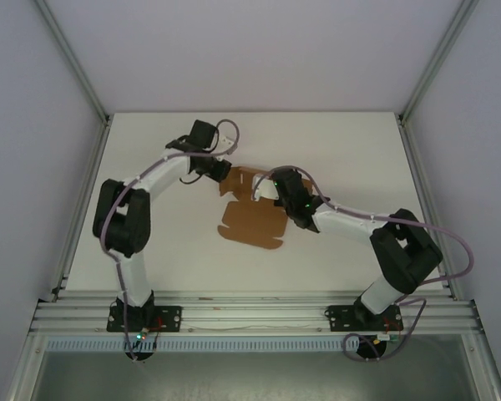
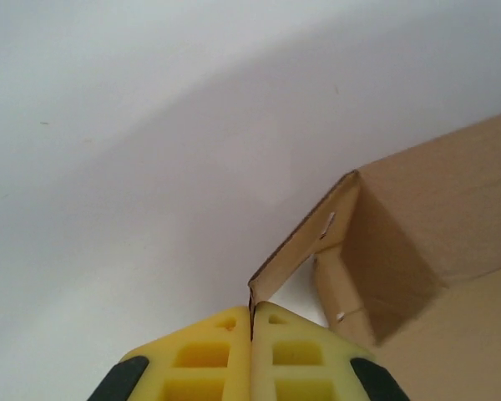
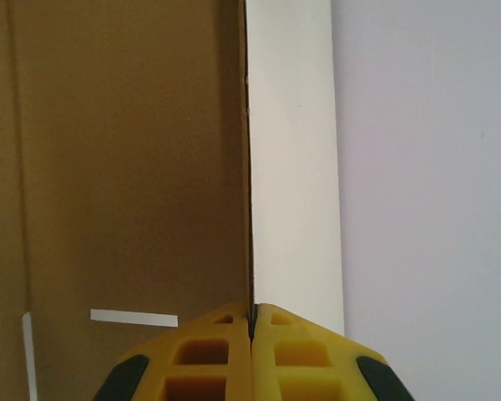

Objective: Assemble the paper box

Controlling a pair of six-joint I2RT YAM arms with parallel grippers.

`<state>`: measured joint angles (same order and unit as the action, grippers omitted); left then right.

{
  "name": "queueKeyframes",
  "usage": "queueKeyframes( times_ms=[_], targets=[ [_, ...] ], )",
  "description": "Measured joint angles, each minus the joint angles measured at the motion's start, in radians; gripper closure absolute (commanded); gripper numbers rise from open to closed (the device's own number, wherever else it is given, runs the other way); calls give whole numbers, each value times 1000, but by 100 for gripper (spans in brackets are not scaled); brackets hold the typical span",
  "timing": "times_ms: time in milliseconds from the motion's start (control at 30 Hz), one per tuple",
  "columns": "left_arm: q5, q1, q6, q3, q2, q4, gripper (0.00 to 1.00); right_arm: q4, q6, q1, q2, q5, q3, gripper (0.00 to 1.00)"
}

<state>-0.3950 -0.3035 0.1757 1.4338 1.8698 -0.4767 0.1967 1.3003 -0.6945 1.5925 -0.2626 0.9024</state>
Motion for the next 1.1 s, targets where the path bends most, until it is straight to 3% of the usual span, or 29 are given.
queueKeyframes(
  times_ms=[133, 267, 467, 700, 767, 833, 1000, 1100],
  targets=[
    [65, -48, -208, -134, -123, 146, 100, 31, -29, -15, 0, -31, -2, 100],
    [128, -87, -320, -168, -169, 196, 100, 63, -60, -23, 0, -42, -3, 100],
    [169, -152, -397, -236, -177, 238, 100, 84, -64, -34, 0, -48, -33, 100],
    [210, -168, -452, -366, -213, 314, 100, 87, -27, -36, -4, -32, -82, 100],
    [217, -168, -465, -392, -225, 334, 93, 88, -14, -36, -11, -23, -86, 100],
    [216, -168, -470, -412, -233, 356, 76, 89, 0, -38, -13, -21, -92, 100],
    [215, -168, -489, -450, -239, 352, 66, 136, 75, -38, -12, -28, -136, 100],
    [221, -168, -492, -449, -239, 351, 48, 153, 106, -38, -11, -37, -143, 100]
  ],
)
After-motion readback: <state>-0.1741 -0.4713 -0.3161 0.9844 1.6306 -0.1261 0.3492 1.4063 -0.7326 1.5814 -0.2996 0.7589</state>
